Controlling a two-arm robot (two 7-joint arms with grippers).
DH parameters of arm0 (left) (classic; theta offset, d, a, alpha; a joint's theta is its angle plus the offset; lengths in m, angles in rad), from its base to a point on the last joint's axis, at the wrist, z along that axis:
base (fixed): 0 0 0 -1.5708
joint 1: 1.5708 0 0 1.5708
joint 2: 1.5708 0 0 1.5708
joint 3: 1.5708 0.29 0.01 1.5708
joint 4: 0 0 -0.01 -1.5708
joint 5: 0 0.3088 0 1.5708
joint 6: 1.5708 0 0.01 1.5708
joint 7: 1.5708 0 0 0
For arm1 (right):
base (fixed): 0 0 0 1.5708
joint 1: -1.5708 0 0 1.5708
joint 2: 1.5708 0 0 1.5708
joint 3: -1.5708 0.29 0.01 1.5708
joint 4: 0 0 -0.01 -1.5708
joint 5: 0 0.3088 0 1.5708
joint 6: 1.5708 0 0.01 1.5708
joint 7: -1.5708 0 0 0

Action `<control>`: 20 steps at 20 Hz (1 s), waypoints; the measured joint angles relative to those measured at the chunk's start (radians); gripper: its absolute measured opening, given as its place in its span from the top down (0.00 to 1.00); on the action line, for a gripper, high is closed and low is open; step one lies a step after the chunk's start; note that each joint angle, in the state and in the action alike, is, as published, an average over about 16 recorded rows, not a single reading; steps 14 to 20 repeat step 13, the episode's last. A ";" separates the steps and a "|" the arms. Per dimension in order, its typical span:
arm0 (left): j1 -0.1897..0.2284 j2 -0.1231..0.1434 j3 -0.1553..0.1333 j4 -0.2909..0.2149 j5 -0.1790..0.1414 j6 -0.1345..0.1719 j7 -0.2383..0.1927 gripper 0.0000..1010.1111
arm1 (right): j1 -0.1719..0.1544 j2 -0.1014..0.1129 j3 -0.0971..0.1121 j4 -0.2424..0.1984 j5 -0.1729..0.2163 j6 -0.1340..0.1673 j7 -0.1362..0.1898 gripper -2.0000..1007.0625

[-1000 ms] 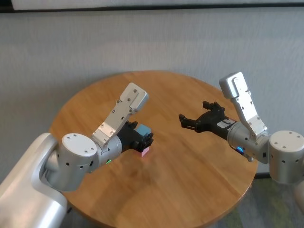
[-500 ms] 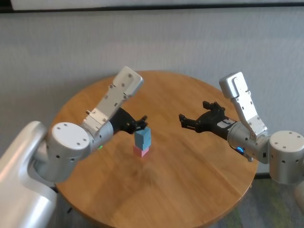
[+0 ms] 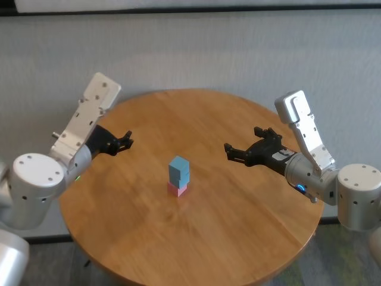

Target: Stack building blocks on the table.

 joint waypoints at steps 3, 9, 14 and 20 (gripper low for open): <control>0.007 0.006 -0.020 0.003 0.000 -0.007 0.006 0.01 | 0.000 0.000 0.000 0.000 0.000 0.000 0.000 0.01; 0.012 0.009 -0.033 0.014 -0.006 -0.016 0.005 0.01 | 0.000 0.000 0.000 0.000 0.000 0.000 0.000 0.01; 0.012 0.009 -0.030 0.012 -0.005 -0.013 0.007 0.01 | 0.000 0.000 0.000 0.000 0.000 0.000 0.000 0.01; 0.012 0.009 -0.030 0.012 -0.005 -0.013 0.007 0.01 | 0.000 0.000 0.000 0.000 0.000 0.000 0.000 0.01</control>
